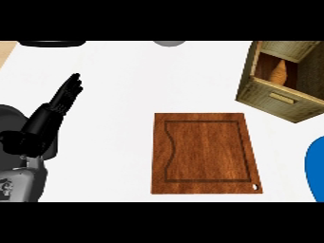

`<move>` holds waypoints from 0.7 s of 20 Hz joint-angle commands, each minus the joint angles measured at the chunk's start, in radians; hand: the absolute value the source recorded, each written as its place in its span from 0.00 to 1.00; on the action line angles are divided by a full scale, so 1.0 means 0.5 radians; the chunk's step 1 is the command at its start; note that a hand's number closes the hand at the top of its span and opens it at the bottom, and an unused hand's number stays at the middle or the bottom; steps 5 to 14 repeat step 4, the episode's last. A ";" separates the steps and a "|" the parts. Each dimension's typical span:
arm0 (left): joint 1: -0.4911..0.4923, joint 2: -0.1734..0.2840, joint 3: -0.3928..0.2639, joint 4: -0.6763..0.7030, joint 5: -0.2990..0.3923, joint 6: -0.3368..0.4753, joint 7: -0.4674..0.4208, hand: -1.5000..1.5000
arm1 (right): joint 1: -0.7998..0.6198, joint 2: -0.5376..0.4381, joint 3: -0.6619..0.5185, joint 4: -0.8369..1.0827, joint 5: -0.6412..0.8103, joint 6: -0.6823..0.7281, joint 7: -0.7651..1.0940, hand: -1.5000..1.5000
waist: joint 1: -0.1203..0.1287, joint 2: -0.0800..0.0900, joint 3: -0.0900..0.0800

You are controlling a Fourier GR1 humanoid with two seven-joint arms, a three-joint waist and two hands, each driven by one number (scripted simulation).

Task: Pick the croissant from the cutting board and place it in the basket

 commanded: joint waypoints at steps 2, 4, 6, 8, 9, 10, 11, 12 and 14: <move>-0.035 0.043 0.038 0.057 0.016 -0.037 -0.009 0.50 | -0.032 -0.084 -0.162 -0.037 -0.207 0.055 0.117 0.00 | -0.026 -0.006 -0.001; 0.060 0.069 0.076 0.058 0.050 -0.080 -0.117 0.50 | 0.075 -0.156 -0.211 -0.061 -0.297 0.201 0.137 0.00 | -0.037 -0.011 -0.001; 0.060 0.069 0.076 0.058 0.050 -0.080 -0.117 0.50 | 0.075 -0.156 -0.211 -0.061 -0.297 0.201 0.137 0.00 | -0.037 -0.011 -0.001; 0.060 0.069 0.076 0.058 0.050 -0.080 -0.117 0.50 | 0.075 -0.156 -0.211 -0.061 -0.297 0.201 0.137 0.00 | -0.037 -0.011 -0.001; 0.060 0.069 0.076 0.058 0.050 -0.080 -0.117 0.50 | 0.075 -0.156 -0.211 -0.061 -0.297 0.201 0.137 0.00 | -0.037 -0.011 -0.001; 0.060 0.069 0.076 0.058 0.050 -0.080 -0.117 0.50 | 0.075 -0.156 -0.211 -0.061 -0.297 0.201 0.137 0.00 | -0.037 -0.011 -0.001; 0.060 0.069 0.076 0.058 0.050 -0.080 -0.117 0.50 | 0.075 -0.156 -0.211 -0.061 -0.297 0.201 0.137 0.00 | -0.037 -0.011 -0.001; 0.060 0.069 0.076 0.058 0.050 -0.080 -0.117 0.50 | 0.075 -0.156 -0.211 -0.061 -0.297 0.201 0.137 0.00 | -0.037 -0.011 -0.001; 0.060 0.069 0.076 0.058 0.050 -0.080 -0.117 0.50 | 0.075 -0.156 -0.211 -0.061 -0.297 0.201 0.137 0.00 | -0.037 -0.011 -0.001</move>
